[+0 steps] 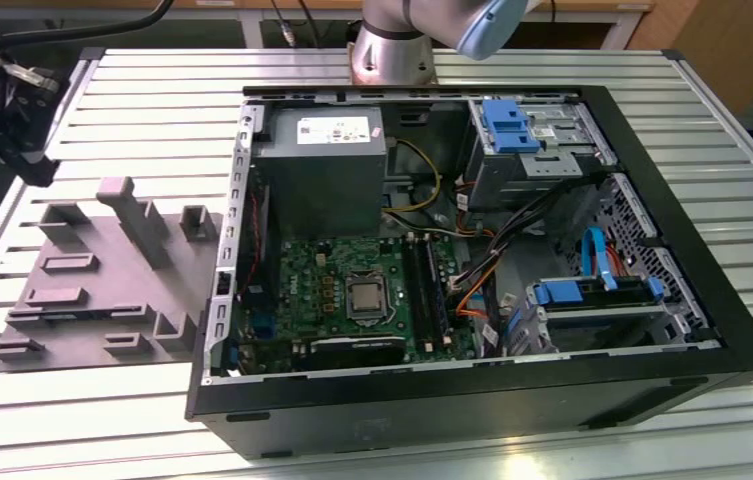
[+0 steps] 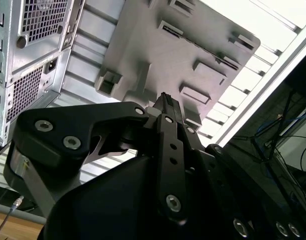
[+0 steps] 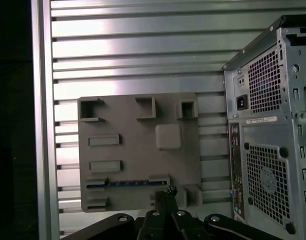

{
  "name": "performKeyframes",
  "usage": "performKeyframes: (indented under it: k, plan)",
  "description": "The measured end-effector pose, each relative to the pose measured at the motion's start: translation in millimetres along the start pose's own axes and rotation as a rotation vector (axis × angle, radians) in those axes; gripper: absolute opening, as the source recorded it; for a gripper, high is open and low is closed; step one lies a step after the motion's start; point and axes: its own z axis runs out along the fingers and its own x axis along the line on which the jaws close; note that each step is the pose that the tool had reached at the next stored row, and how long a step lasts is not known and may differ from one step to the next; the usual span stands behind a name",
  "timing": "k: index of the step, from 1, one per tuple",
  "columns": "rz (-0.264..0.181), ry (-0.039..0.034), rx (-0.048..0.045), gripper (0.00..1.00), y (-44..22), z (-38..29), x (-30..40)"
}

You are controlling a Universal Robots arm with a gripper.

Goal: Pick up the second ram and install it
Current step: 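Reach for the second ram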

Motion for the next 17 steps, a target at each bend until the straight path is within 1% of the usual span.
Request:
performKeyframes:
  k: [17]
  plan:
    - [0.0, 0.0002, -0.0022, 0.11, -5.8, 0.0, 1.3]
